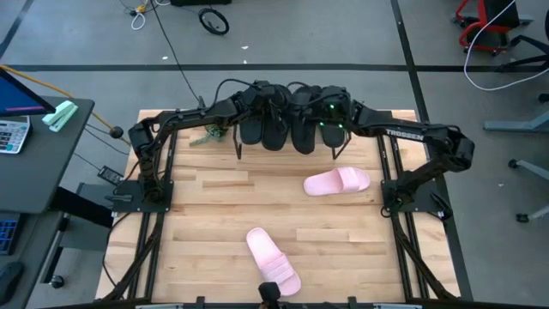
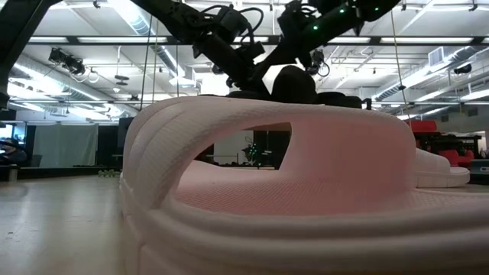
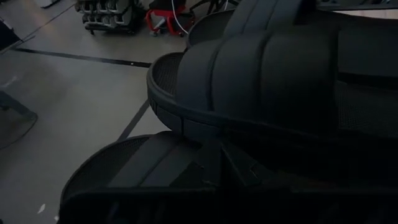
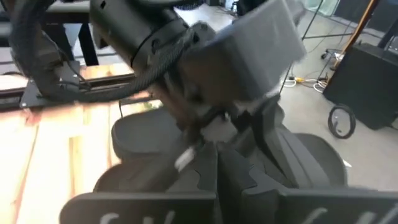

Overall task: Pick and place slides into the shelf
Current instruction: Put the black slide on the shelf

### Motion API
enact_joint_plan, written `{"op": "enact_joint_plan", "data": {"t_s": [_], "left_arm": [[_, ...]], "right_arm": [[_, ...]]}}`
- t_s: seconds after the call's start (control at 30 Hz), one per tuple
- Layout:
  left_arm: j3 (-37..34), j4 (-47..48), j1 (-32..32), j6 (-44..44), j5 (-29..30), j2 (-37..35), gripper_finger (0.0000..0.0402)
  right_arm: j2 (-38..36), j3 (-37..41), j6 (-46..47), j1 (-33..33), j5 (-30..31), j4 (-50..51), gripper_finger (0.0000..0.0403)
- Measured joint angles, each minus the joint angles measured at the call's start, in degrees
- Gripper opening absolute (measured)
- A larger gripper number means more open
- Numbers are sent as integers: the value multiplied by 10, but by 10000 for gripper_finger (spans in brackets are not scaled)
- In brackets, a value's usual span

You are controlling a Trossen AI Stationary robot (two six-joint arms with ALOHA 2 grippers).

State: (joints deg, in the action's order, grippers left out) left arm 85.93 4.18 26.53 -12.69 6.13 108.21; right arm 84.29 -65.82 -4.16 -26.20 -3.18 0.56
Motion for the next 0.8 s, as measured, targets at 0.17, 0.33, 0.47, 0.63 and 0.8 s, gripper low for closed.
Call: {"op": "enact_joint_plan", "data": {"t_s": [0.17, 0.33, 0.47, 0.63, 0.8], "left_arm": [[-1, 9, -2, -7, 5, 0, 0], [0, 17, 2, -6, 2, 0, 0], [0, 22, 3, 3, 5, -2, 0], [-1, 39, 3, 0, 16, -10, 0], [-1, 44, 3, 1, 19, -11, 0]], "right_arm": [[33, -44, 14, -1, 19, 52, 0], [34, -50, 29, 1, 65, 91, 0], [31, -50, 30, 0, 80, 122, 0], [32, -49, 26, -5, 103, 184, 0], [32, -49, 24, -8, 106, 191, 0]]}}
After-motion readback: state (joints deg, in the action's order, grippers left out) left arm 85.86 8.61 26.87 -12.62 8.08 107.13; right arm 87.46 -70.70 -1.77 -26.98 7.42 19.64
